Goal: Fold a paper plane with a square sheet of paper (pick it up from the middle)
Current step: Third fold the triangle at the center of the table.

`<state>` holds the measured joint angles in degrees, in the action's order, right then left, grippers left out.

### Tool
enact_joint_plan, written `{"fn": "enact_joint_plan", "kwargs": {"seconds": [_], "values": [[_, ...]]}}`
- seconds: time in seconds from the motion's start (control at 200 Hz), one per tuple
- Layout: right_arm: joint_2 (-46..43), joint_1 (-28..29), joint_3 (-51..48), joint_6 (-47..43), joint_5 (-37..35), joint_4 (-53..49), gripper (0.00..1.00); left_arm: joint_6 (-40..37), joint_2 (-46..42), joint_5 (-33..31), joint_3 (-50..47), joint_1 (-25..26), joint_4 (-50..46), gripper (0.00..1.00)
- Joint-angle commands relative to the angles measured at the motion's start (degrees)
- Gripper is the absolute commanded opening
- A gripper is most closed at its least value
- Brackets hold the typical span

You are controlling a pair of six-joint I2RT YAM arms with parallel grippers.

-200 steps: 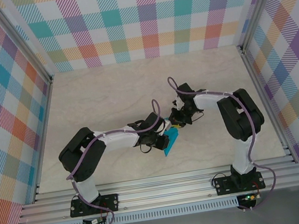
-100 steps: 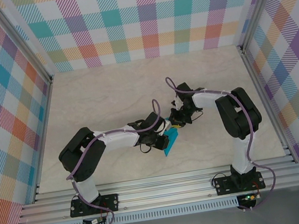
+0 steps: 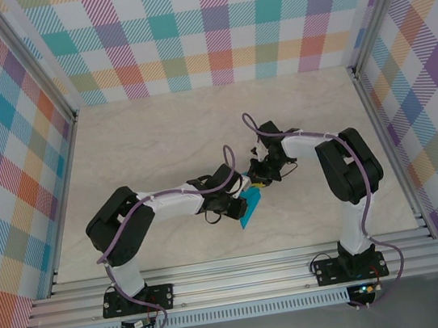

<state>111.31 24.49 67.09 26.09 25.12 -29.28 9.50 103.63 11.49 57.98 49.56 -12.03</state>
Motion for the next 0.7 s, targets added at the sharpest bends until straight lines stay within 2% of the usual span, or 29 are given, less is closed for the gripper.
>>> {"fn": "enact_joint_plan", "kwargs": {"seconds": [0.0,0.355,0.44,0.59,0.695], "values": [[2.07,0.34,-0.04,-0.51,-1.57,-1.84,0.15,-1.23,-0.88,-0.04,0.82,-0.64,-1.09,0.14],[0.57,0.29,0.24,-0.22,-0.43,-1.89,0.16,-1.06,1.46,1.12,0.46,-0.62,-0.27,0.14],[-2.05,0.14,0.15,0.81,1.08,-1.15,0.17,-1.27,1.64,1.17,0.47,-0.66,-0.45,0.13],[-8.65,-1.06,-1.02,3.39,-1.83,-1.34,0.19,-1.32,1.57,1.39,0.30,-0.65,-0.37,0.13],[-13.75,-1.86,-5.22,5.78,-2.88,0.21,0.18,-1.41,1.39,1.48,0.21,-0.67,-0.27,0.13]]}}
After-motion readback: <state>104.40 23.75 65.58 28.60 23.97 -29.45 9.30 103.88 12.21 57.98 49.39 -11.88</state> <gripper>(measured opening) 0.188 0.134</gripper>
